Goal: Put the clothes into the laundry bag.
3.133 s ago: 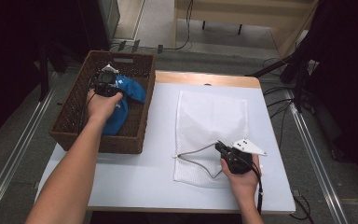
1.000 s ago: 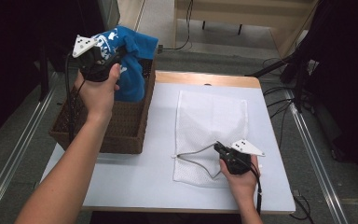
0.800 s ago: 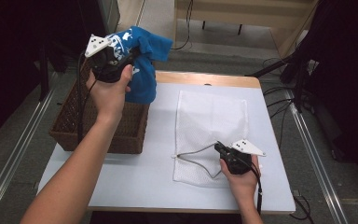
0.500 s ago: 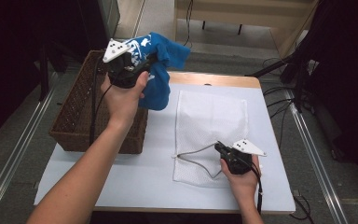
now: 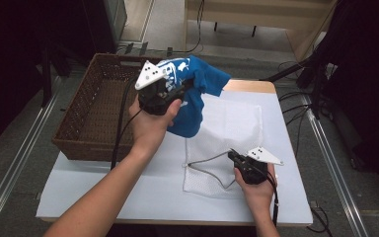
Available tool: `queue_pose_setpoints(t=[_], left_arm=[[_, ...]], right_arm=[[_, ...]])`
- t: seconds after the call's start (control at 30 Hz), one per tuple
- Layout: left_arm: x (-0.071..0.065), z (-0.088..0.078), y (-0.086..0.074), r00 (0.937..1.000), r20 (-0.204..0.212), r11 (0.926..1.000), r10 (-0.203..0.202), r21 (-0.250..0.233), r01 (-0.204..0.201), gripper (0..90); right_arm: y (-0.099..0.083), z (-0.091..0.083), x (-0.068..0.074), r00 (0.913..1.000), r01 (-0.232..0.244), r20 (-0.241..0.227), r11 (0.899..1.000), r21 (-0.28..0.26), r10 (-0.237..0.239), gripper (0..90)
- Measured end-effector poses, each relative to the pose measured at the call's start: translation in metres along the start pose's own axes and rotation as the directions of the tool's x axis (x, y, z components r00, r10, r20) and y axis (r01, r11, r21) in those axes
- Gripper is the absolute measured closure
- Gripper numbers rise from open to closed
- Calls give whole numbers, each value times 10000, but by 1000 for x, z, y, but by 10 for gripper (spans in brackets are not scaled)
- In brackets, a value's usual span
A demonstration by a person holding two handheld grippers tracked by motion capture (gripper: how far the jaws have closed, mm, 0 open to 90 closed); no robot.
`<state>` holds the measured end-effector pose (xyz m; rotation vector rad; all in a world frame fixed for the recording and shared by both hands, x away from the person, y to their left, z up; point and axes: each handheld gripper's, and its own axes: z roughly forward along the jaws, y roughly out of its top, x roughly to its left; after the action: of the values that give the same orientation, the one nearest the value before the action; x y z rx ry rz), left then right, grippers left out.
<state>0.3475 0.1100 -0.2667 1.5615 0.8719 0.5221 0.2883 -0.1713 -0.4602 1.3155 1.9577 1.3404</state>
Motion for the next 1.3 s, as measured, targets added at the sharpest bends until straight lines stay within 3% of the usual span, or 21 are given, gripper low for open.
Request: queue_pose_setpoints(t=[0.4,0.6,0.83,0.97,1.13,1.17,1.23,1.3], left_arm=[[-18,-18,-47,9956,879,9976,-327,637,272,772],[-22,-32,-75,9880,1334,9922,-781,1071,640,773],[-23,-45,-110,9797,1794,9831,-895,1738,579,772],[-19,-54,-135,9688,2049,9714,-1396,2183,938,772],[-14,-65,-168,9396,2644,9523,-2176,2687,1450,773],[-14,-66,-173,9332,2799,9487,-2254,2809,1449,773],[-16,-67,-180,9270,3016,9469,-2229,2932,1322,774],[-19,-66,-187,9117,3431,9417,-2260,3163,1144,774]], right_arm=[[0,0,-1,9999,-46,-147,10000,-38,45,899],[1,1,0,9998,-53,-177,10000,-17,52,899],[2,-1,-1,9997,-89,-207,9999,-65,88,899],[3,-1,-1,9997,-108,-211,9999,-65,107,899],[5,0,2,9996,-86,-261,9999,-105,84,899],[8,-1,2,9995,-115,-287,9998,-132,112,899],[9,-1,2,9996,-84,-281,9998,-179,79,899],[12,-2,2,9995,-164,-292,9996,-247,157,899]])
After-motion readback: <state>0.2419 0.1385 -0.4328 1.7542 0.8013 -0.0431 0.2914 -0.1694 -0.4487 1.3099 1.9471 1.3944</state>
